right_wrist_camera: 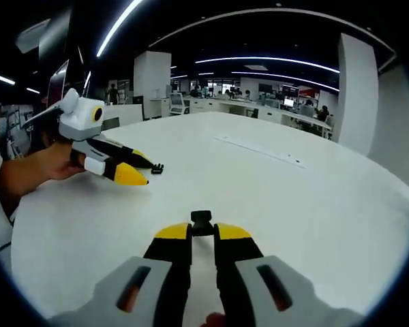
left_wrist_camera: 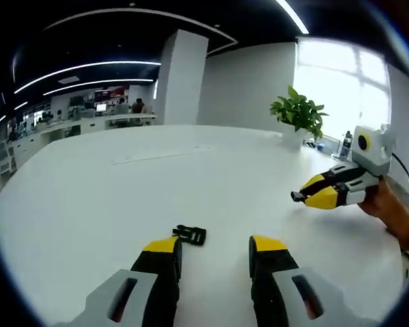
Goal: Snap the two parts of the plastic buckle together until the buckle closes and remains connected.
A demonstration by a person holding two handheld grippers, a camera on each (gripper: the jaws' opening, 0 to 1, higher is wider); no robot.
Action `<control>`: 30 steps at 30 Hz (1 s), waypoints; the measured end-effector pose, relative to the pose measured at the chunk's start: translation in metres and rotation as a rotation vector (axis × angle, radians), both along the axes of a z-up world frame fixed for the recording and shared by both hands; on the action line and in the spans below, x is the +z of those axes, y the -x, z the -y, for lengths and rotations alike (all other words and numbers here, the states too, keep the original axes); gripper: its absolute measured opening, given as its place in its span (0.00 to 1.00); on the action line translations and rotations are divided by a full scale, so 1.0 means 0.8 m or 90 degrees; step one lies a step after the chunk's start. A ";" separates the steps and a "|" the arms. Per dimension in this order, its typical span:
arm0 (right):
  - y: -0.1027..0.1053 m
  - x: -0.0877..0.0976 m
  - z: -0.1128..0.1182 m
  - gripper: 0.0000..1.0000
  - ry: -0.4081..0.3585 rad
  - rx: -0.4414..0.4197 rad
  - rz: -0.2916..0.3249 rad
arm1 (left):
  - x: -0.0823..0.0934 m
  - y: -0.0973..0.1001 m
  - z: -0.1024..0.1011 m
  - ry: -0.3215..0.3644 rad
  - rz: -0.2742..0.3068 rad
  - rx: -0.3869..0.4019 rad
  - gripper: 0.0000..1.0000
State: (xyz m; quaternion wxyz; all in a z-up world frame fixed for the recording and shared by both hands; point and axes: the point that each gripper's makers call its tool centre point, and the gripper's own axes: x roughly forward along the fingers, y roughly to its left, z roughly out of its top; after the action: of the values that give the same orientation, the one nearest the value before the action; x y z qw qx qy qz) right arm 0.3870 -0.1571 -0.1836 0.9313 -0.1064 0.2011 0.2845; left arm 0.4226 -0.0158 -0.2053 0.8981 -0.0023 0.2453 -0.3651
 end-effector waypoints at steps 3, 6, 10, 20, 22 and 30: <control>0.000 0.000 0.000 0.13 0.000 0.000 0.000 | -0.001 -0.006 0.002 -0.013 0.011 -0.001 0.39; 0.000 0.000 -0.001 0.13 0.000 0.002 0.001 | 0.000 -0.012 0.003 -0.015 0.012 -0.002 0.39; 0.000 0.000 -0.001 0.13 -0.001 0.002 0.000 | -0.001 -0.020 0.007 -0.027 0.019 -0.006 0.37; 0.000 0.000 -0.002 0.13 -0.002 0.002 -0.002 | -0.004 -0.032 0.005 -0.062 0.041 0.006 0.31; 0.000 0.000 -0.002 0.13 -0.002 0.001 -0.002 | -0.004 -0.032 0.001 -0.066 0.043 0.013 0.29; 0.001 -0.001 -0.002 0.13 -0.002 -0.001 -0.002 | -0.003 -0.035 -0.010 -0.062 0.040 0.034 0.26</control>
State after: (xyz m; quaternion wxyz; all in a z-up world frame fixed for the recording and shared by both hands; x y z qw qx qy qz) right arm 0.3865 -0.1555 -0.1841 0.9314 -0.1043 0.2019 0.2843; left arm 0.4505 -0.0076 -0.2074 0.9138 0.0466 0.2341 -0.3286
